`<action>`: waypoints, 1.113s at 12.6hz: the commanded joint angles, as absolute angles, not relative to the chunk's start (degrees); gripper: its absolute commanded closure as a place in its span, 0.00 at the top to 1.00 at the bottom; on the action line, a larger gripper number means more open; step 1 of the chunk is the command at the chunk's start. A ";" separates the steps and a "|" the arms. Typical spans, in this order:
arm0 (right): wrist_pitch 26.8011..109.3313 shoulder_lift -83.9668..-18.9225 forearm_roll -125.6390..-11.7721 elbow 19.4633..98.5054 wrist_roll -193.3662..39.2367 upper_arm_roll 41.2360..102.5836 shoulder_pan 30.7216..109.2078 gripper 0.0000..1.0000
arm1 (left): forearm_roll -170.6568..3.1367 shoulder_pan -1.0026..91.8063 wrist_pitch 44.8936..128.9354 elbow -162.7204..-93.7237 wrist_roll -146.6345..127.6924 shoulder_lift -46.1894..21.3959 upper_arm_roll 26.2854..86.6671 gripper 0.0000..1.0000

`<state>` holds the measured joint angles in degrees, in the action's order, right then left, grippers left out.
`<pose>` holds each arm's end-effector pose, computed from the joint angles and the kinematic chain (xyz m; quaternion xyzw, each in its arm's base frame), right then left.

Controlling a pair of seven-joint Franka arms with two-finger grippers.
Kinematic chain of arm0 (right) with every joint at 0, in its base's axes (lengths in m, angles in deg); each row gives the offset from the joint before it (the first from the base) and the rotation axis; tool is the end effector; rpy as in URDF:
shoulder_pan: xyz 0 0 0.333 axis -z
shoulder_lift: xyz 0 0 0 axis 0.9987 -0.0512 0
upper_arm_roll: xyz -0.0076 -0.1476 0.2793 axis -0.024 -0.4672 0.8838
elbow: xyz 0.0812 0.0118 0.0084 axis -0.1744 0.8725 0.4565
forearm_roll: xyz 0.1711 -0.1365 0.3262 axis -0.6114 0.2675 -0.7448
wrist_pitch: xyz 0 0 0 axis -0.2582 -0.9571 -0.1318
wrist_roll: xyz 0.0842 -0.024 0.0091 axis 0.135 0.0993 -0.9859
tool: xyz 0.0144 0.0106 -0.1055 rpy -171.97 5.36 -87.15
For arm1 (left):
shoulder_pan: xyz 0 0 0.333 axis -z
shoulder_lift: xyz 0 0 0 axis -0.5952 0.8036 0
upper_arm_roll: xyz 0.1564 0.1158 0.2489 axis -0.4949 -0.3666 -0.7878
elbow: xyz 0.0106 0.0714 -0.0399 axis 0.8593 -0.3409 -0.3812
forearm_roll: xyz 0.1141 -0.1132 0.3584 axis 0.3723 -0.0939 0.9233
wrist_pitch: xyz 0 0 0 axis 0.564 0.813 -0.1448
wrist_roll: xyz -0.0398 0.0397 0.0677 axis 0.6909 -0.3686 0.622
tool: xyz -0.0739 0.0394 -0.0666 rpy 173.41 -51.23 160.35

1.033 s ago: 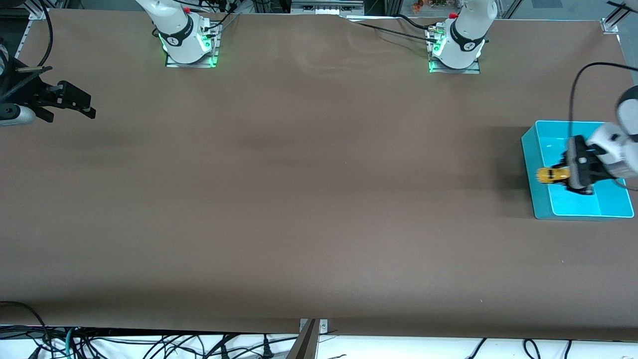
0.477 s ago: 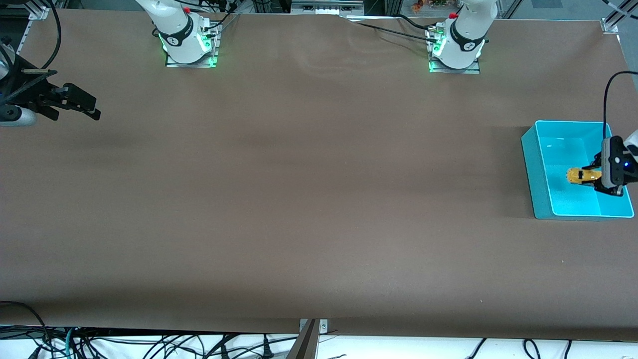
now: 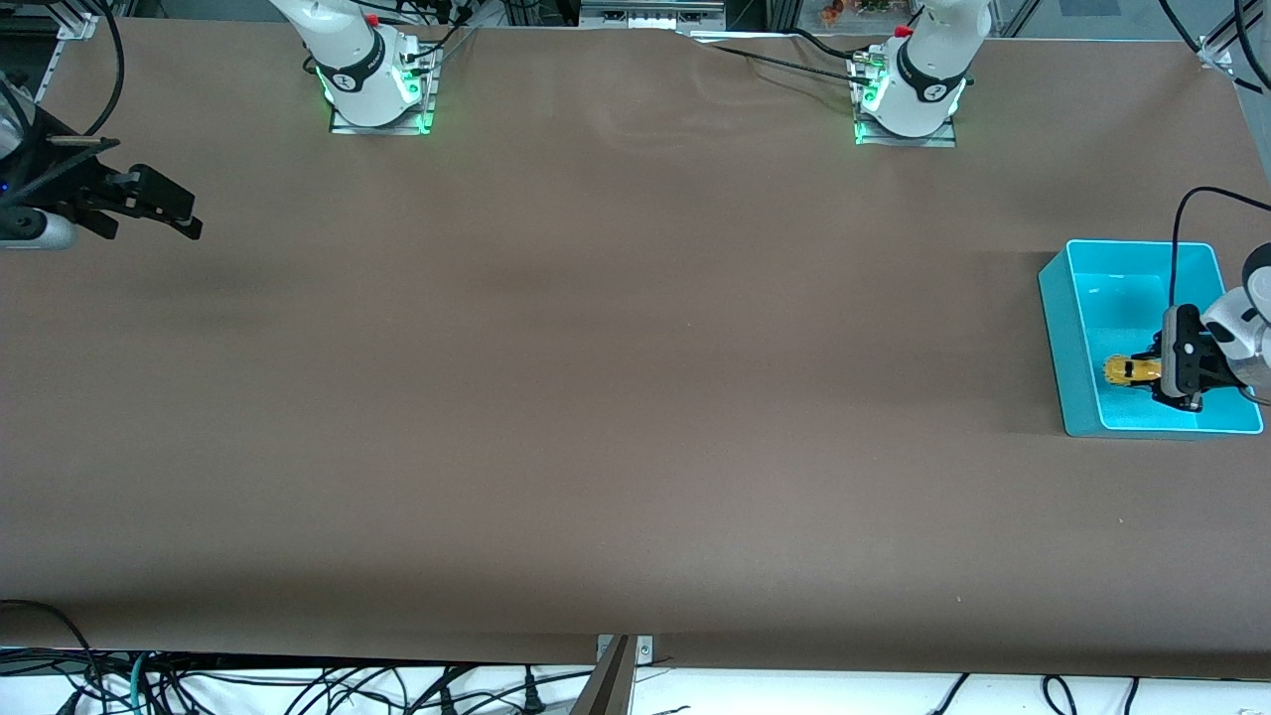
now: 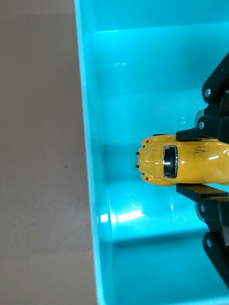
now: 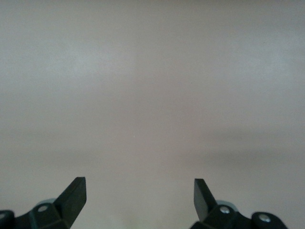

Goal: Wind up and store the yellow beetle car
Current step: 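Lower the car into the blue bin and open the left gripper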

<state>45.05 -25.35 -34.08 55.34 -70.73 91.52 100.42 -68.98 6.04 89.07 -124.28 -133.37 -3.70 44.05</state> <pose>0.5436 0.0146 0.6094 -0.9999 0.0054 0.0030 0.0146 0.5952 0.2863 0.2442 0.6703 -0.7362 -0.0418 0.0834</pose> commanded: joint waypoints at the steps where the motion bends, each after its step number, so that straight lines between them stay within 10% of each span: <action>1: 43.76 -27.10 -33.35 52.95 -69.84 91.69 100.33 1.00 | -67.47 6.38 91.73 -126.32 -133.70 -3.30 43.07 0.00; 5: 43.76 -27.19 -33.62 52.95 -69.57 91.69 100.42 1.00 | -68.26 6.03 94.90 -130.45 -132.20 -3.21 42.20 0.09; 9: 43.50 -27.19 -33.18 52.95 -69.48 91.69 100.34 1.00 | -68.26 6.38 92.46 -129.59 -131.06 -4.88 42.19 1.00; 14: 43.41 -27.19 -33.27 52.95 -69.48 91.69 100.33 1.00 | -68.44 7.95 80.44 -127.39 -121.68 -9.53 42.54 1.00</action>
<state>45.04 -26.45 -34.03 54.81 -70.50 91.52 100.41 -68.97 6.22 85.80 -127.97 -125.94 -6.13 42.52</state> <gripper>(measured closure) 0.000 0.000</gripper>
